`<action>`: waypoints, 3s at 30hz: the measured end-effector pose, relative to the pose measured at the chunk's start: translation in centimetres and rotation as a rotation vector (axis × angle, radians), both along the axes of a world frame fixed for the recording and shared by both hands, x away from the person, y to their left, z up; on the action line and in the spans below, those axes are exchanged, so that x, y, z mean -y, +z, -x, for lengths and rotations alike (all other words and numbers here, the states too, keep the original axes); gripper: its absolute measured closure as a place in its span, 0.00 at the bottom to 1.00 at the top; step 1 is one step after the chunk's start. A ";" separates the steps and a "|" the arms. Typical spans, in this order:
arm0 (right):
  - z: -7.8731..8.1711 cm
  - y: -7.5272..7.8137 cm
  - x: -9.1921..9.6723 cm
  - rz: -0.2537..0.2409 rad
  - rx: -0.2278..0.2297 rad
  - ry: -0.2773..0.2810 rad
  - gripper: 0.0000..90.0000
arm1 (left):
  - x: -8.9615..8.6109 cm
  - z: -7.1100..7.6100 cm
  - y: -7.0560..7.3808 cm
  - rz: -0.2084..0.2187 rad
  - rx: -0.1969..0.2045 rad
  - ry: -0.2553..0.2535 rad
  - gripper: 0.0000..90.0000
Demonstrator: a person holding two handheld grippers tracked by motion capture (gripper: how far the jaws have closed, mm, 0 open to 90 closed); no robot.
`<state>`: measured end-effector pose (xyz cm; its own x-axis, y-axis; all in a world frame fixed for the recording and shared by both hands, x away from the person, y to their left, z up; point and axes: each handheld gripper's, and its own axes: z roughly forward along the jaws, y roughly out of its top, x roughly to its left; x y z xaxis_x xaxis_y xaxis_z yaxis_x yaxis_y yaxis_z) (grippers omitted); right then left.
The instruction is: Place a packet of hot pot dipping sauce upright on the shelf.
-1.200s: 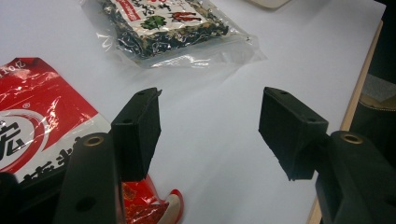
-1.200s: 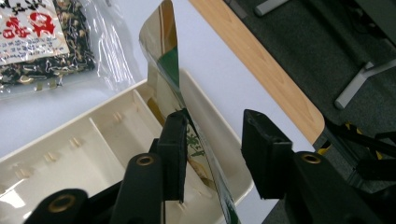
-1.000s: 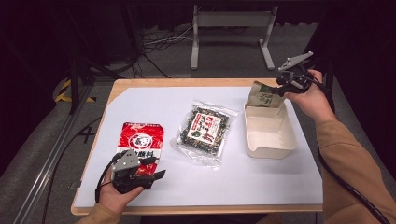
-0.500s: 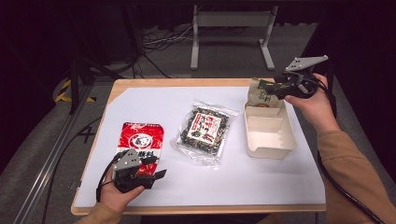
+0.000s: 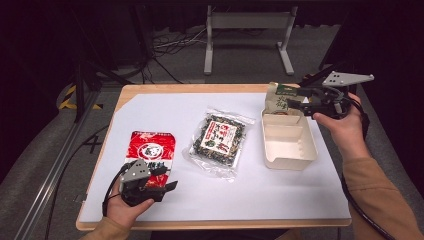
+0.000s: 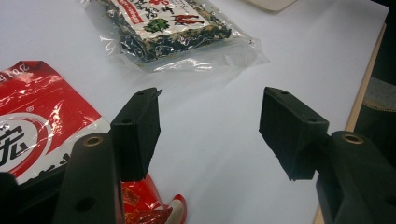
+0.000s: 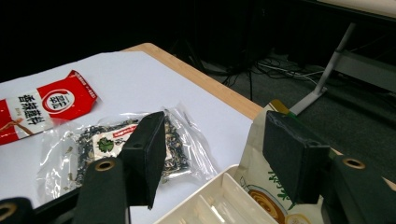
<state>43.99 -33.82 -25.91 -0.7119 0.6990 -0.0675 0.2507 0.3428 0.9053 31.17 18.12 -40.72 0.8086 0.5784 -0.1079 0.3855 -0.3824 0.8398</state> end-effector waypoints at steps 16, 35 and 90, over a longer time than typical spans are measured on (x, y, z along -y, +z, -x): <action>4.1 -2.5 -0.5 -0.031 0.037 -0.015 0.42 | -2.4 -0.9 2.6 0.045 0.050 0.071 0.40; 5.1 -5.9 -0.8 -0.051 0.011 -0.037 0.41 | -2.7 -1.7 3.2 0.001 0.012 0.075 0.36; 8.2 -7.0 -3.1 -0.027 -0.077 0.106 0.50 | -11.2 -16.5 -0.3 -0.025 -0.148 0.320 0.33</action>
